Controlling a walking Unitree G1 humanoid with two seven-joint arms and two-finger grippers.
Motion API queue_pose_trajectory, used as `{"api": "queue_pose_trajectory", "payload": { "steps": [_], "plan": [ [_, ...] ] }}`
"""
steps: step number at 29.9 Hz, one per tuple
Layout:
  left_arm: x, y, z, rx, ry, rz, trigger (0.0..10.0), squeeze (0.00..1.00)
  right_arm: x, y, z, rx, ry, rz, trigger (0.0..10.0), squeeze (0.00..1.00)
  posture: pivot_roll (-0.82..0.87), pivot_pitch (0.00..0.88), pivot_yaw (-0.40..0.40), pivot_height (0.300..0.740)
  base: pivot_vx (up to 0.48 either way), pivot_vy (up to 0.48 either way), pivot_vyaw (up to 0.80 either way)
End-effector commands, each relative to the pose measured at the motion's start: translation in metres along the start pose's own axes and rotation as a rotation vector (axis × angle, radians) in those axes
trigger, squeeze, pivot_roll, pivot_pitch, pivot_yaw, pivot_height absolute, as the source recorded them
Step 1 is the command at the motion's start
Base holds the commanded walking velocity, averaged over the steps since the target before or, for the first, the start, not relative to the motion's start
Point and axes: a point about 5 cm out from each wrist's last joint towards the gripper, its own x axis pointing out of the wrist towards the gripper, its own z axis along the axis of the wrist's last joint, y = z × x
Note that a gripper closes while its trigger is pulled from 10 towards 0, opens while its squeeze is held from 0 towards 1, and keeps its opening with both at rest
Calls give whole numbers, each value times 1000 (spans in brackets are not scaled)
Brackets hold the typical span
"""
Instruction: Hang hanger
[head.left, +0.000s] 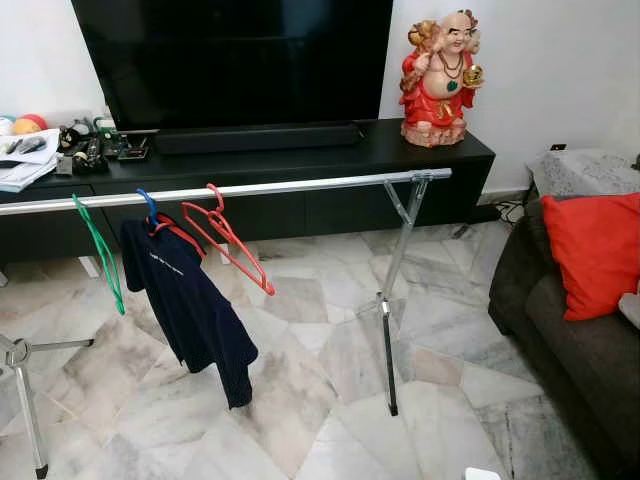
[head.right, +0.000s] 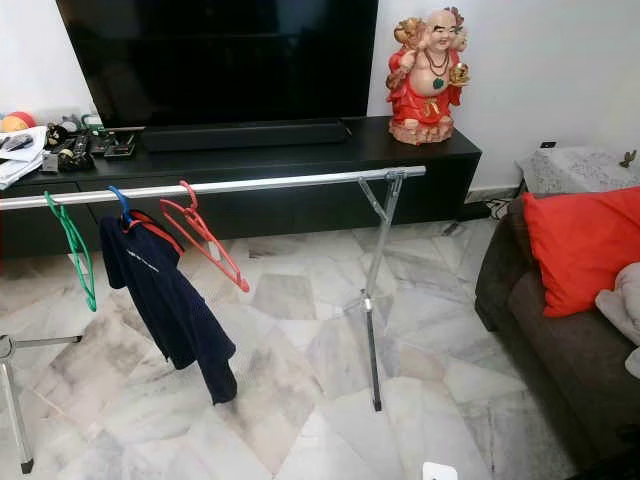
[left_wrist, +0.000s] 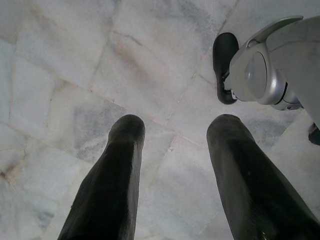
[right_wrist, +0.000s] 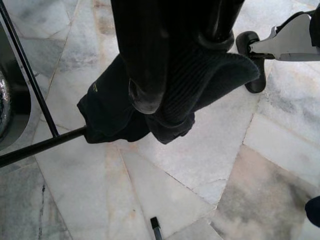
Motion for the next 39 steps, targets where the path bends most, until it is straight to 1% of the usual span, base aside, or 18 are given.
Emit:
{"api": "queue_pose_trajectory", "payload": {
  "steps": [1,14,16,18,20,23,27,36,39],
  "plan": [
    [-1,5,0,-13,2,9,10000,0,0,1,2,9,-6,-3,10000,0,55,0,22,740,0,0,0],
    [0,5,2,-21,-6,11,10000,0,2,5,13,13,-47,2,10000,0,60,0,22,740,0,0,0],
    [0,5,2,-21,-6,11,10000,0,2,4,13,22,-50,-5,10000,0,60,0,22,740,0,0,0],
    [0,5,2,-21,-5,11,10000,0,1,-1,13,1,-52,-14,10000,0,60,0,22,740,0,0,0],
    [0,5,2,-20,-4,11,10000,0,1,-6,15,10,-68,-26,10000,0,62,0,22,740,0,0,0],
    [0,6,2,-20,-4,11,10000,0,1,-7,17,-10,-72,-28,10000,0,60,0,23,740,0,0,800],
    [0,6,2,-21,-4,11,10000,0,1,-7,17,3,-74,-27,10000,0,61,0,22,740,0,0,800],
    [0,6,3,-27,-7,12,10000,0,1,-2,18,-3,-83,-12,10000,0,66,0,21,740,0,0,800],
    [0,6,3,-29,-9,13,10000,0,2,0,18,35,-79,-1,10000,0,72,0,23,740,0,0,221]
  ]
}}
